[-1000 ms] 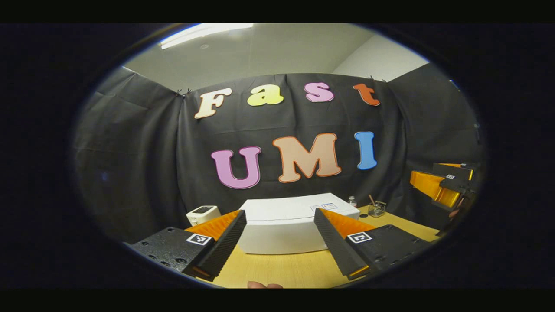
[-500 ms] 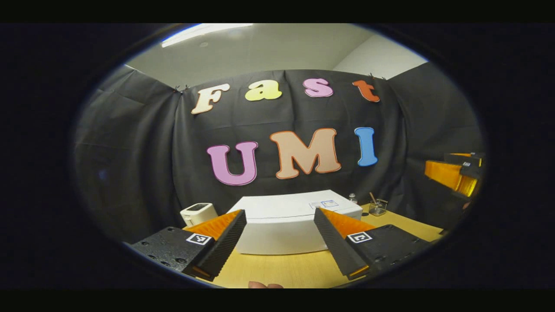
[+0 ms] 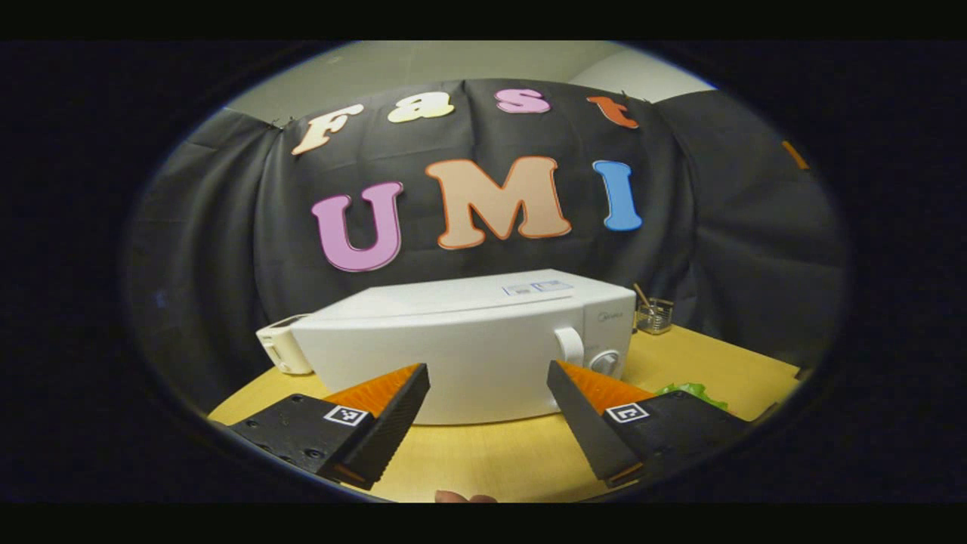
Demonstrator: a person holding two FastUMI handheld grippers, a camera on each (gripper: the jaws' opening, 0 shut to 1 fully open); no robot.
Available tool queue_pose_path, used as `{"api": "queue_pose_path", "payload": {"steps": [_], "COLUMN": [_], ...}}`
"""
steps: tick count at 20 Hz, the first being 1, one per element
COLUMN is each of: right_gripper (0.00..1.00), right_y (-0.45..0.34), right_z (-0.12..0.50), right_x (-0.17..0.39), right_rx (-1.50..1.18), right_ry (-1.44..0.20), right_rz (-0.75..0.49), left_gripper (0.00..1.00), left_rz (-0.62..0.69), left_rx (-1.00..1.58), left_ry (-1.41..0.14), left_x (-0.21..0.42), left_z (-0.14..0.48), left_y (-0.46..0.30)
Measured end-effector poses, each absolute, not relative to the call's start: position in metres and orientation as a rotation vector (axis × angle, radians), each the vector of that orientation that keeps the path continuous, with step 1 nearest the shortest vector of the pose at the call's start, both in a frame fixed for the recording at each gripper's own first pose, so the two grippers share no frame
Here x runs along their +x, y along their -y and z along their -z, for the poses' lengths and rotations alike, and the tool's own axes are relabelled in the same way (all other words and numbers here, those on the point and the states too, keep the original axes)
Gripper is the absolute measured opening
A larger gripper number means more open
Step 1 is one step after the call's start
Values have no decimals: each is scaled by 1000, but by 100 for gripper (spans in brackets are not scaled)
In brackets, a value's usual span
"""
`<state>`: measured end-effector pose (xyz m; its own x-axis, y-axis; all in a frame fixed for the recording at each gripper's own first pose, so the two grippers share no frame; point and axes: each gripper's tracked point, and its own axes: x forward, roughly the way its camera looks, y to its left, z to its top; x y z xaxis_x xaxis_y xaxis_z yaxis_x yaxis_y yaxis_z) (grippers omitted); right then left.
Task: Open the microwave oven with the left hand, put the food in, and close the microwave oven.
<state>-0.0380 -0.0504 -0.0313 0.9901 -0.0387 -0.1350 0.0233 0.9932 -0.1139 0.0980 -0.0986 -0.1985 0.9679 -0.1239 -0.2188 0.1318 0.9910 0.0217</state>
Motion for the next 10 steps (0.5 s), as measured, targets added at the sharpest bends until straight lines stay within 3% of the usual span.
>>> {"api": "queue_pose_path", "payload": {"steps": [4,10], "right_gripper": [96,96], "right_y": [69,104], "right_z": [37,38], "right_x": [-56,-69], "right_rx": [-149,-181], "right_ry": [-171,-190], "right_rz": [78,164], "left_gripper": [99,98], "left_rz": [173,212], "left_rx": [36,54], "left_ry": [-319,-346], "left_x": [118,140], "left_z": [244,264], "left_y": [133,165]}}
